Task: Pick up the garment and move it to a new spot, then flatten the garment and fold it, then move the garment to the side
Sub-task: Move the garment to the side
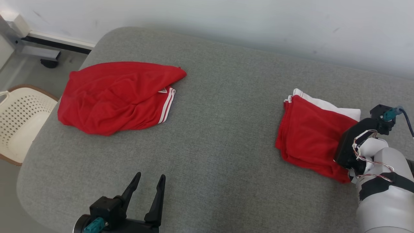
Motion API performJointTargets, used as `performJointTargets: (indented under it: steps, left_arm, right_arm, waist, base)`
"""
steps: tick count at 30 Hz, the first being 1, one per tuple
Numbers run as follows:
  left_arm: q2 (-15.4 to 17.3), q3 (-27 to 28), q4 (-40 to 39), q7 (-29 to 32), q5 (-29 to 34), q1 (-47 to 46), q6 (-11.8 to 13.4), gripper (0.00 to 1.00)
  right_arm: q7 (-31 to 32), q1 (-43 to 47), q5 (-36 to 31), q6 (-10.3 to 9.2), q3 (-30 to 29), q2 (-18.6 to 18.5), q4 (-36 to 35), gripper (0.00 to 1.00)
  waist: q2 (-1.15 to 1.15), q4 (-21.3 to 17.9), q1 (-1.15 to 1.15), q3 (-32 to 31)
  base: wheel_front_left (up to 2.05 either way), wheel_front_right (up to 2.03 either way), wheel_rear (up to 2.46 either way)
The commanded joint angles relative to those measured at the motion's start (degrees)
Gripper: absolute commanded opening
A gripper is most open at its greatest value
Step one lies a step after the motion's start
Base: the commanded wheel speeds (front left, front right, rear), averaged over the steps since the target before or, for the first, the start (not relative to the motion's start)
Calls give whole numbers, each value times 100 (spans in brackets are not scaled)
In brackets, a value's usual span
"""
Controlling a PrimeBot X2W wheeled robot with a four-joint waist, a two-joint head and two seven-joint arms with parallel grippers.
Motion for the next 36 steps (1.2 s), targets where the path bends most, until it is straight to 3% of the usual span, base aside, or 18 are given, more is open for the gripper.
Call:
performJointTargets:
  steps: [1, 7, 11, 16, 27, 36]
  left_arm:
    - [36, 26, -6, -10, -13, -43, 32, 100]
    - [69, 55, -16, 2, -67, 5, 53, 100]
    - [111, 98, -72, 12, -103, 7, 99, 100]
    - [171, 248, -276, -75, -151, 8, 209, 100]
    - [350, 402, -797, 18, -201, -165, 277, 100]
    - [467, 414, -1015, 104, -199, -257, 304, 100]
  right_arm:
    - [-43, 118, -84, -7, -67, 25, 156, 0]
    - [-261, 70, -164, -10, 22, -13, 286, 0]
    - [-427, 108, -239, -11, 257, -238, 353, 0]
    - [-591, 248, -309, -10, 835, -785, 348, 0]
    - [-1167, 465, -339, -7, 1716, -2461, -177, 0]
    - [-1538, 624, -324, -7, 1880, -3055, -712, 0]
  waist:
    - [0, -105, 0, -21]
    - [0, -307, 0, -41]
    - [0, -517, 0, -30]
    - [0, -798, 0, 78]
    - [0, -1098, 0, 708]
    - [0, -1285, 0, 1006]
  base:
    - [0, 0, 0]
    - [0, 0, 0]
    - [0, 0, 0]
    - [0, 0, 0]
    - [0, 0, 0]
    - [0, 0, 0]
